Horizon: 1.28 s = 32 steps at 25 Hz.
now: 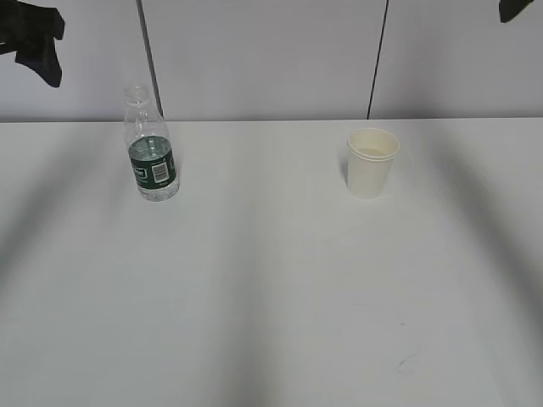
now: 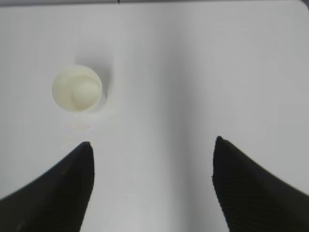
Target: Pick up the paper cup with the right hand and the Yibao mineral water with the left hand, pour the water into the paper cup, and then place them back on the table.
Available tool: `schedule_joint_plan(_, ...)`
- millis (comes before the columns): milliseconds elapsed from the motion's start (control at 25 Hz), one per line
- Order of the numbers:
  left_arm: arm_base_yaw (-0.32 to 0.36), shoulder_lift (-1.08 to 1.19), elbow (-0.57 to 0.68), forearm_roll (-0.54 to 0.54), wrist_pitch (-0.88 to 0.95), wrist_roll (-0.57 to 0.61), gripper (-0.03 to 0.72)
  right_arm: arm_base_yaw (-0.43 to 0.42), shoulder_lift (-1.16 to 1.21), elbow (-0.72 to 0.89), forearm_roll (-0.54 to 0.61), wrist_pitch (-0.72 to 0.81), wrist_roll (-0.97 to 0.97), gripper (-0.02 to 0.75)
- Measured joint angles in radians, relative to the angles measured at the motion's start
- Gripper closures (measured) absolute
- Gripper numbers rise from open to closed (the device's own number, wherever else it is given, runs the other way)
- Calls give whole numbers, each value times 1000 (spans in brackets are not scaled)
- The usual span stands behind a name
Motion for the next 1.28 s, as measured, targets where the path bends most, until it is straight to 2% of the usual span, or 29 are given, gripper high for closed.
schedule_joint_plan(80,0,-1,-32,-17,107,10,104,0,0,-7,15,74,0,143)
schedule_joint_plan(200,0,-1,-49,-23,216,12,105,0,0,-8,44,100,0,143)
schedule_joint_plan(360,0,-1,-49,-31,240,26,106,0,0,-8,96,106,0,143)
schedule_joint_plan(560,0,-12,-33,-103,240,59,106,0,-21,38,111,107,-8,143)
schedule_joint_plan(760,0,-130,108,-106,240,69,106,0,-153,217,111,107,-12,144)
schedule_joint_plan(1080,0,-440,407,-106,243,77,113,0,-449,532,118,107,-14,145)
schedule_joint_plan(1280,0,-635,529,-106,244,78,113,0,-628,675,120,107,-14,145)
